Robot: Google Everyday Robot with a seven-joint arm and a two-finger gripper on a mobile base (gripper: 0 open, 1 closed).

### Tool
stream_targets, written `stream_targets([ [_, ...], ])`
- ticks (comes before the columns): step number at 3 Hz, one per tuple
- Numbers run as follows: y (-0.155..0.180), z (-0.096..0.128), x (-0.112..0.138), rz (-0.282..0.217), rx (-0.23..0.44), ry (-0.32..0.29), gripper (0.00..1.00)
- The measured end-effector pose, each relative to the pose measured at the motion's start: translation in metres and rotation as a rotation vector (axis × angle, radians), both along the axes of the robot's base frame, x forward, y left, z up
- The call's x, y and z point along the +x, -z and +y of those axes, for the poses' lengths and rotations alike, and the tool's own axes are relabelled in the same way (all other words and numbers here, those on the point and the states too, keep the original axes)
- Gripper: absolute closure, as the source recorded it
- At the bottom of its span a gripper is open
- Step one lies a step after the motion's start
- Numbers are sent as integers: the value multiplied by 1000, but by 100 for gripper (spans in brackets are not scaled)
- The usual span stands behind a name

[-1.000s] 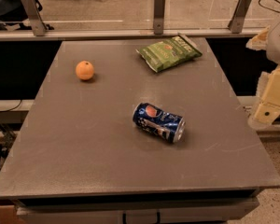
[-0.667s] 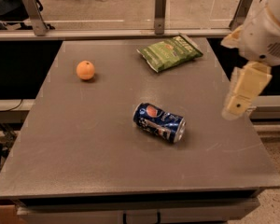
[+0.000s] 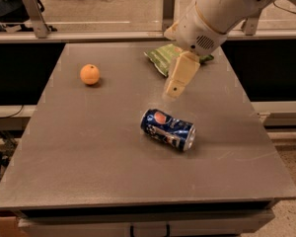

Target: Pick orange

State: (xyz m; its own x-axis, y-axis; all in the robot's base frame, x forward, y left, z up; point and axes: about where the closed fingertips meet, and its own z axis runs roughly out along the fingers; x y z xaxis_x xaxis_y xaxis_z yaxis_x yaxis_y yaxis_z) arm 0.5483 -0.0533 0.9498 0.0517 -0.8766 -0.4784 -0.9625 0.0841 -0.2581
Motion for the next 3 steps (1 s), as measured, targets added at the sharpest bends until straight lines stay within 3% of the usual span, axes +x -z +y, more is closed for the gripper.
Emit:
stream_targets([
  [1,-9,59,13,-18,102,-87,0],
  [3,-5,67,17,-12,140,-102,0],
])
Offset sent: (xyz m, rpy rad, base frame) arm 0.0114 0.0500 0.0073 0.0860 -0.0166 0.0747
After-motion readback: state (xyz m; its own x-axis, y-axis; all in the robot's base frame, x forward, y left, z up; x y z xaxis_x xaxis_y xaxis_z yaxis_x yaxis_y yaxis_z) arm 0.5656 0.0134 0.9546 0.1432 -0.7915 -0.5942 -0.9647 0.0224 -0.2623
